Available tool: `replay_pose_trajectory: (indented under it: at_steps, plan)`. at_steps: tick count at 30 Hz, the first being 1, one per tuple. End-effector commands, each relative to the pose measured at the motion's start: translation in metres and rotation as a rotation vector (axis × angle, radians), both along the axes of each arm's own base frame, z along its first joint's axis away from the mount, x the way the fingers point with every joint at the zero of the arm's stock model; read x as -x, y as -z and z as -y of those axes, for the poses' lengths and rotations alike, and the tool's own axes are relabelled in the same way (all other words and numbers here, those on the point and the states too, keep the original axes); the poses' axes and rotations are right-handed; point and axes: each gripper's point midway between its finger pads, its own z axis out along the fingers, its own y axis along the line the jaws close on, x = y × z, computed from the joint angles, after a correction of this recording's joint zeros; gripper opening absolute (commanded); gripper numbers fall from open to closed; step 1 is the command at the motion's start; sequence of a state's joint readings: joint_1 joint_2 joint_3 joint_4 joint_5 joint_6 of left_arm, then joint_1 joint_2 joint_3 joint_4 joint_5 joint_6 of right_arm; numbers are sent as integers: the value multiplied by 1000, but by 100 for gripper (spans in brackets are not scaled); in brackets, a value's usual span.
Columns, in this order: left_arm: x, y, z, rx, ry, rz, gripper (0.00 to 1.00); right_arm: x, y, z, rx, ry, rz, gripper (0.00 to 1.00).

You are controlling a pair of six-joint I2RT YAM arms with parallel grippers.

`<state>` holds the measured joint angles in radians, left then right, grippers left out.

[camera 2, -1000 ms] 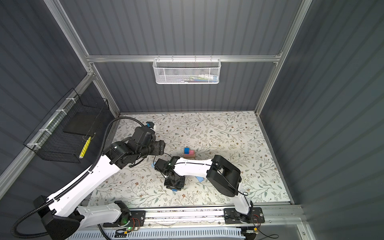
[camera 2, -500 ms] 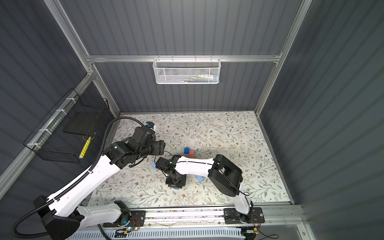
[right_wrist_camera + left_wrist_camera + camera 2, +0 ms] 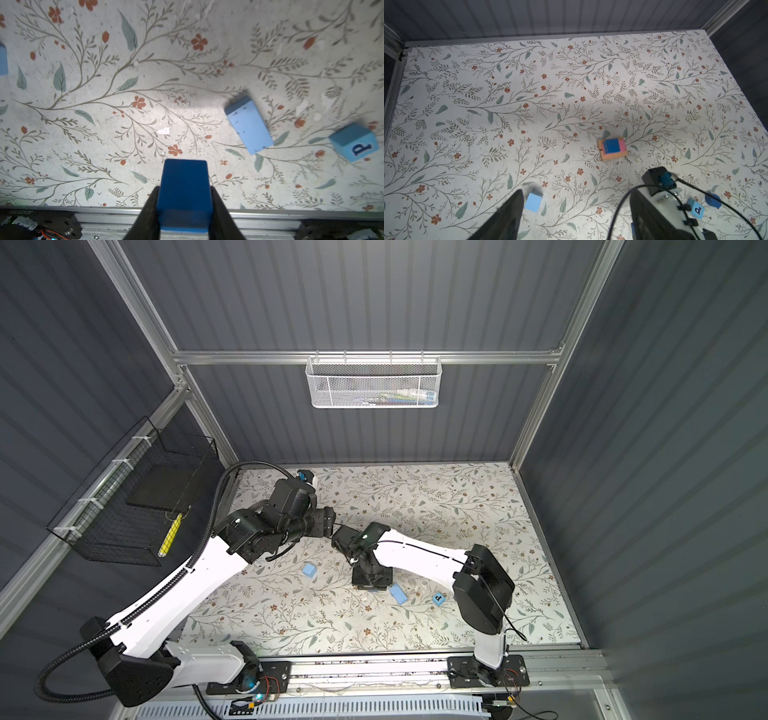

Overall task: Build the wood block tower
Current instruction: 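Lift the dark blue cube with the right gripper over the pink block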

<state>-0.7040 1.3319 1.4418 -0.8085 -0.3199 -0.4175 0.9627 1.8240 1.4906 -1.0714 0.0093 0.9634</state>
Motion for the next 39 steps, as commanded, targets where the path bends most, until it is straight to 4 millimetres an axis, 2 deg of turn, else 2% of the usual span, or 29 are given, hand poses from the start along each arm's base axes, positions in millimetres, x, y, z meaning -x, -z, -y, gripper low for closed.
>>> replay_pose_trajectory:
  at_steps: [1,9,17,22,28,39]
  plan:
    - [-9,4,-4,-1,7,-39,79,-20,-21,22,22,-53,43,25]
    - [-40,20,-9,15,-41,-95,78,-66,-34,45,-5,-73,70,25]
    - [-59,51,14,22,-7,-198,74,-111,-25,46,-38,-81,79,24]
    - [-64,72,30,56,27,-262,71,-133,-20,45,-55,-73,87,24]
    - [-63,93,41,80,54,-332,67,-141,-8,43,-41,-80,77,23]
    - [-58,113,55,122,97,-409,54,-147,8,32,-69,-81,57,23]
